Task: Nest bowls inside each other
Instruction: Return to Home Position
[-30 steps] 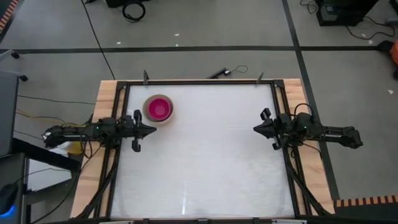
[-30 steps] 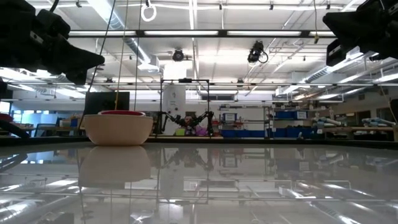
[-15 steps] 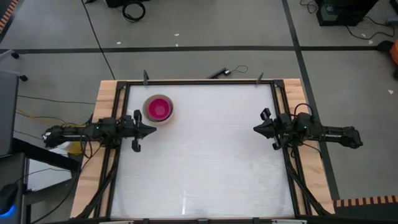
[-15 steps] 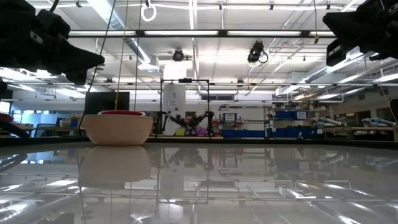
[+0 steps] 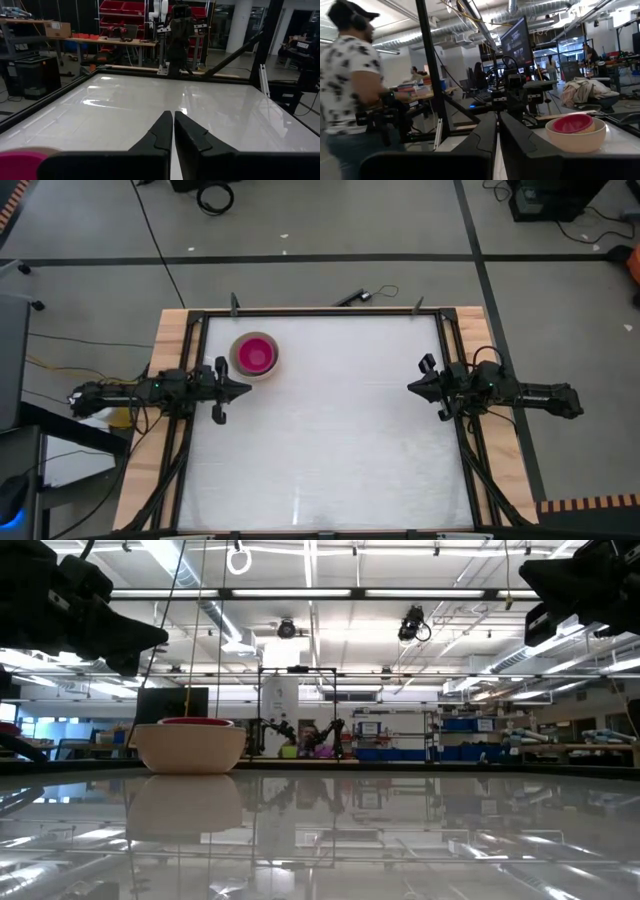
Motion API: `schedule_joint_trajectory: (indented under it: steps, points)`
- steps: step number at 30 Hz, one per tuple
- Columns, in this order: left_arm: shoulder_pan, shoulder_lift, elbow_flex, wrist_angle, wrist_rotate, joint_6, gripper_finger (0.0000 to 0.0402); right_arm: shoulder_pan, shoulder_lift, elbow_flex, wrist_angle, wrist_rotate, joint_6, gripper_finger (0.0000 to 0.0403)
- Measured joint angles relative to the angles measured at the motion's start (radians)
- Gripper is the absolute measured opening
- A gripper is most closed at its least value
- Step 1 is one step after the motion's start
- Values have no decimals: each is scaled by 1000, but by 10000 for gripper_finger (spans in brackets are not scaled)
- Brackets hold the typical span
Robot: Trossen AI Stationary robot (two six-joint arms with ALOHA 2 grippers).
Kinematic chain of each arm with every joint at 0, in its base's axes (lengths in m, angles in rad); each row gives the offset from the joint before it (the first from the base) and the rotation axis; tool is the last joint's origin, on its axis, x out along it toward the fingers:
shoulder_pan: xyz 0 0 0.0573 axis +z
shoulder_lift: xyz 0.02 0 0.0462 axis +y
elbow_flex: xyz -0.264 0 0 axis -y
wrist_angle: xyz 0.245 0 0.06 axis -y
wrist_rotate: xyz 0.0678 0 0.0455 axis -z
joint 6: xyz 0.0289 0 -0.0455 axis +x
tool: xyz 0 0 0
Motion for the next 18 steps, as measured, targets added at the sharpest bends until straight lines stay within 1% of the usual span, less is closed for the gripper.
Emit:
schedule_joint_trajectory:
  steps: [18]
  points:
    - [0, 0, 0, 15, -1, 0, 23, 0, 0, 0, 0, 0, 0, 30]
